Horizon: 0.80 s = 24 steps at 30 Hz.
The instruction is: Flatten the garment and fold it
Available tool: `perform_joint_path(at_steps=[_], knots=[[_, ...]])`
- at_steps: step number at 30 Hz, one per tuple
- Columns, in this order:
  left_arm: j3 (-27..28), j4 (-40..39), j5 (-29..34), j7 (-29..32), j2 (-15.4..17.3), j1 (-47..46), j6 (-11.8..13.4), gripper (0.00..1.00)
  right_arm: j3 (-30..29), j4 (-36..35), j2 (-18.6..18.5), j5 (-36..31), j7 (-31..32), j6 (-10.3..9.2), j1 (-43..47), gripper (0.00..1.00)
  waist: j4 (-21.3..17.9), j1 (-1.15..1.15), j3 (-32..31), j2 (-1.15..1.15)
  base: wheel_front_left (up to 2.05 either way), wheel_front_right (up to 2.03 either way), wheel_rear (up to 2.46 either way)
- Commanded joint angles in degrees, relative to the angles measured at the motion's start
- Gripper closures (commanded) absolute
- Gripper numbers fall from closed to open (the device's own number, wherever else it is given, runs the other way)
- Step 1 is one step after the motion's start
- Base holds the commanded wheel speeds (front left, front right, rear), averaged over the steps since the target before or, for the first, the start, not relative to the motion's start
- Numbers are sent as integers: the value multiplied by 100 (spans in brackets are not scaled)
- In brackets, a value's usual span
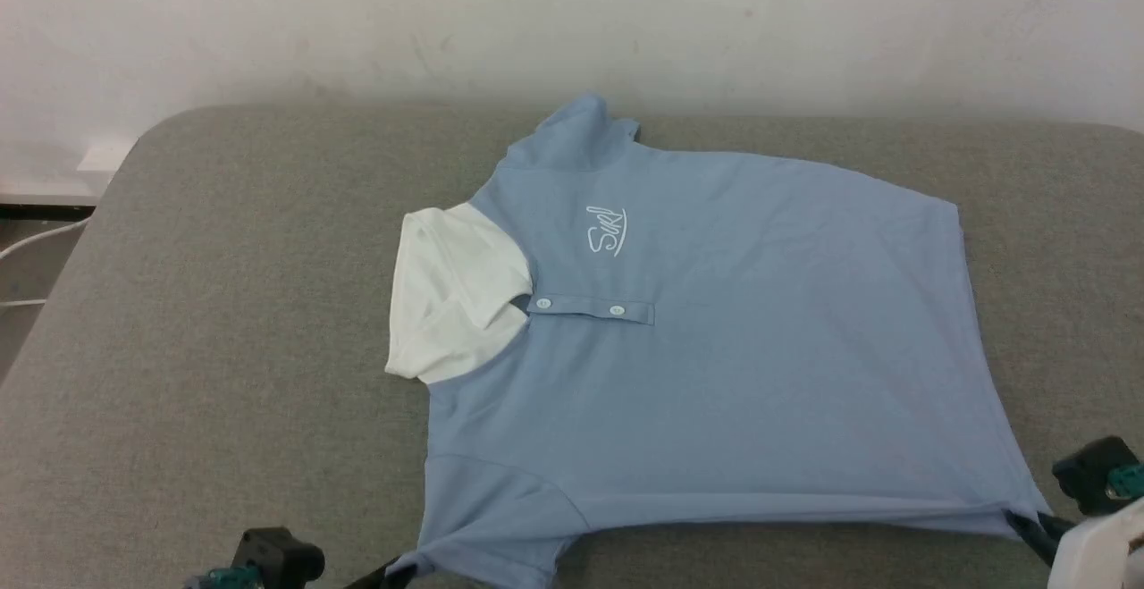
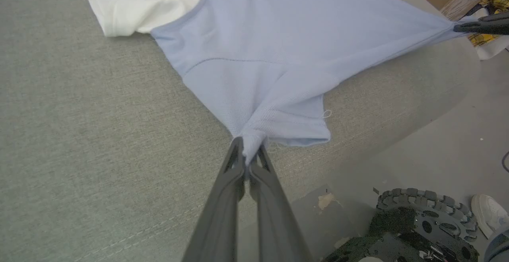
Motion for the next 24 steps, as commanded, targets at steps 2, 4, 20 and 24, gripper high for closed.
perform_joint_path(at_steps=[2,4,20,24], knots=[[-5,-147,-60,64,121,144,99,100,-242,-180,4,49,94,-12,324,100,18,2,13,0,0,0,0],[8,-196,-68,32,103,147,112,100,-320,-225,26,33,89,-12,379,100,17,2,30,0,0,0,0],[677,-431,348,-1196,-547,-1266,255,100,-1404,-815,621,-123,-285,-12,-420,100,-136,2,1035,0,0,0,0],[713,-111,421,-1050,-630,-1892,219,100,-1341,-691,675,-215,-176,-12,-901,100,-177,2,1425,0,0,0,0]])
